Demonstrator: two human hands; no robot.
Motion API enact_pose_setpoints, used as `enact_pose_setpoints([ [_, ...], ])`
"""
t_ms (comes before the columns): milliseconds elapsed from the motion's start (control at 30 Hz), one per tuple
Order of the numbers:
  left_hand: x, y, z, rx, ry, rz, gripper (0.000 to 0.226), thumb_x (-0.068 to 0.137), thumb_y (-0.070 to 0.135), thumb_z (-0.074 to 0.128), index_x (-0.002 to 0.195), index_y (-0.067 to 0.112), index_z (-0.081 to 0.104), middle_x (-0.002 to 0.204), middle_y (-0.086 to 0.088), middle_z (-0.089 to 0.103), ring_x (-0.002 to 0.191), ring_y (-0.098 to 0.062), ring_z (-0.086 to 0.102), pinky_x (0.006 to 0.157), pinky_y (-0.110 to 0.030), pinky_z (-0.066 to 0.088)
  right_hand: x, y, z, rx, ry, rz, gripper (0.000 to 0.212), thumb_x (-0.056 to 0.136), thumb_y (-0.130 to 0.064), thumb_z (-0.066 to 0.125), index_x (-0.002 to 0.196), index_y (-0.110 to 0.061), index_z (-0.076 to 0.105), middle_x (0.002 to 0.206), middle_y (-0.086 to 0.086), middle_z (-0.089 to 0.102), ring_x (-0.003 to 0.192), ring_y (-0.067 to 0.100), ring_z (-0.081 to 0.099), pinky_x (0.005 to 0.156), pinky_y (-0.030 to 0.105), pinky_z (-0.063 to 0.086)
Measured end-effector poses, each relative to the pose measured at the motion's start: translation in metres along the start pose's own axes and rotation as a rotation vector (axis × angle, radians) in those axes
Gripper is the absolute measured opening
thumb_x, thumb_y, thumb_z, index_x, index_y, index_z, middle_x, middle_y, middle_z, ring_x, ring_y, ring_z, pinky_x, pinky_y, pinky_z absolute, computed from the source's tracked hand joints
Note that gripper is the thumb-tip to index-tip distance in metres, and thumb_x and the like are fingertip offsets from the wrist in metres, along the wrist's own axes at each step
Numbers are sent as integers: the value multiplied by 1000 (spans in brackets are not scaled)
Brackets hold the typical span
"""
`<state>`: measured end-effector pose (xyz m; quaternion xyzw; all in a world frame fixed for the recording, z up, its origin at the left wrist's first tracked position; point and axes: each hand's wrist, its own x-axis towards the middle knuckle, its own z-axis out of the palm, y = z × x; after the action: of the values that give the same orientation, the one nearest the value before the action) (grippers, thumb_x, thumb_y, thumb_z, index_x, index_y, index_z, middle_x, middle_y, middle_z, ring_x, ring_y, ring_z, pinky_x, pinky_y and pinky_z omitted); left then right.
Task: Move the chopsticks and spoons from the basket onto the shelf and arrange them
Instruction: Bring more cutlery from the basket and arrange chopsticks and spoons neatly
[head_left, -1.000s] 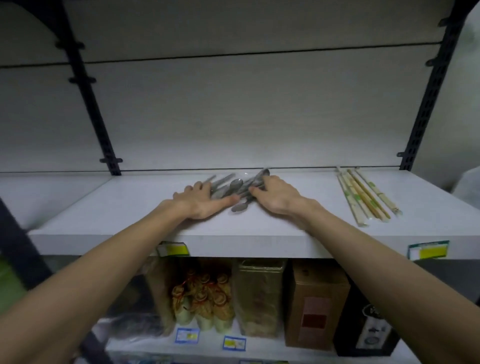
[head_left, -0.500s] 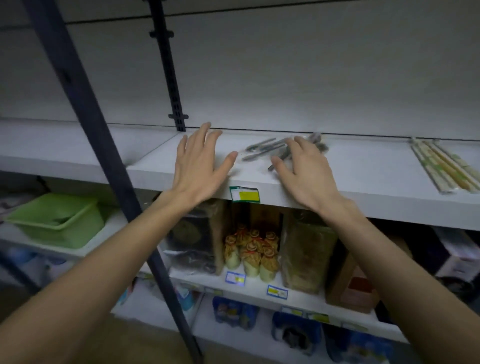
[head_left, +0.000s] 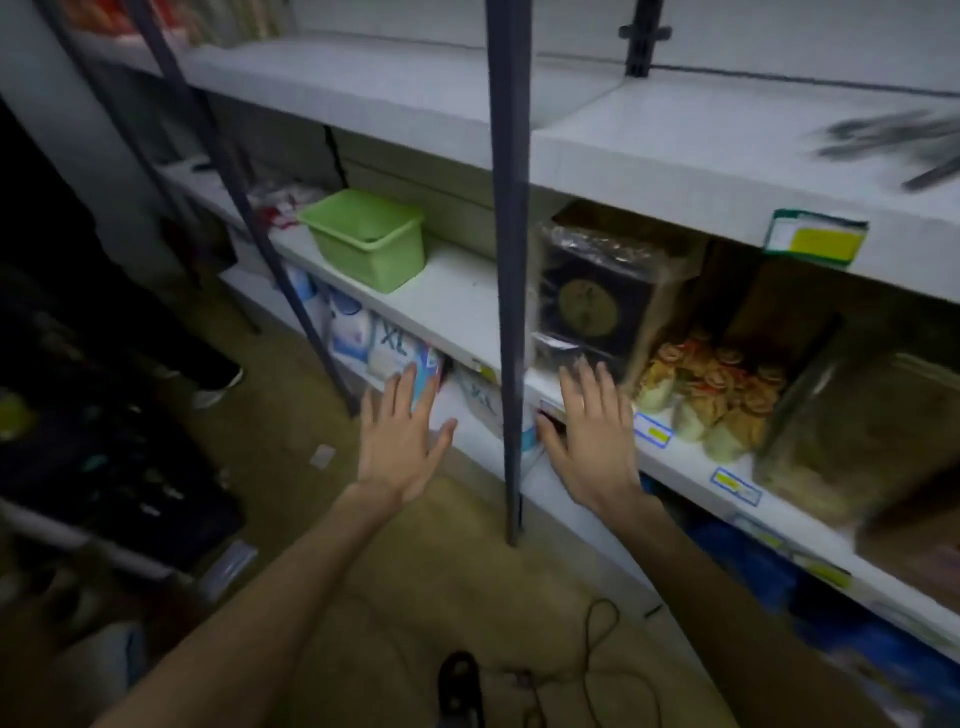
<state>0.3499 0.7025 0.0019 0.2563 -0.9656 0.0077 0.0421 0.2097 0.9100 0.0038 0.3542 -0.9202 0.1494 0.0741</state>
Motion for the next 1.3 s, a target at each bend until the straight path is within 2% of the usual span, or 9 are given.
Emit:
enact_pose_setpoints([
  [167,5,-68,50,-18,-114,-96,74,101,64,11,162,22,11,169,-9,11,154,-30,14,124,-56,6,30,-43,55,-14,-114,-6,69,102,-55,22,156,-12,29,163,13,26,152,33,15,122,52,18],
  [400,63,-187,60,-83,-87,-182,69,104,58,22,160,18,21,166,-11,20,153,-30,19,122,-55,9,120,-146,118,43,-157,9,75,99,-58,10,158,-13,22,166,10,19,154,29,9,124,49,14],
  [567,87,-272,70,-100,-117,-293,67,103,57,24,158,18,26,164,-10,26,150,-29,24,123,-54,12,170,-208,157,88,-197,7,71,102,-56,19,158,-13,22,166,8,20,155,27,8,124,50,14],
  [800,171,-349,80,-160,-50,-291,65,104,55,29,157,17,28,163,-11,29,149,-30,26,122,-55,15,255,-268,200,152,-157,21,66,105,-50,31,158,-12,23,165,9,21,155,27,9,125,46,13],
  [933,245,-386,83,-253,45,-304,68,101,56,26,154,14,32,161,-14,33,147,-31,30,121,-52,21,321,-295,227,199,-114,24,66,105,-49,33,158,-11,23,165,11,20,154,29,8,125,46,14],
  [1033,312,-416,77,-339,139,-328,63,103,55,31,151,15,35,159,-11,36,145,-28,33,118,-48,24,378,-322,240,249,-7,-29,61,104,-43,40,156,-11,30,162,13,28,152,32,19,121,49,25],
  [1100,362,-434,61,-367,211,-268,59,104,52,34,151,16,36,160,-9,36,145,-27,34,118,-48,26,419,-334,240,268,119,-57,57,102,-37,45,151,-9,39,157,14,37,147,34,29,118,47,30],
  [1167,415,-449,42,-320,280,-136,57,105,47,37,151,15,36,160,-9,35,144,-28,35,118,-49,28,460,-341,236,229,214,-34,55,101,-35,47,148,-7,44,153,16,41,145,36,32,119,46,29],
  [1300,514,-446,17,-245,273,132,57,103,45,36,150,12,37,156,-13,38,138,-33,41,113,-50,34,514,-326,232,137,220,191,58,102,-38,42,149,-4,40,155,19,37,147,39,26,120,48,25],
])
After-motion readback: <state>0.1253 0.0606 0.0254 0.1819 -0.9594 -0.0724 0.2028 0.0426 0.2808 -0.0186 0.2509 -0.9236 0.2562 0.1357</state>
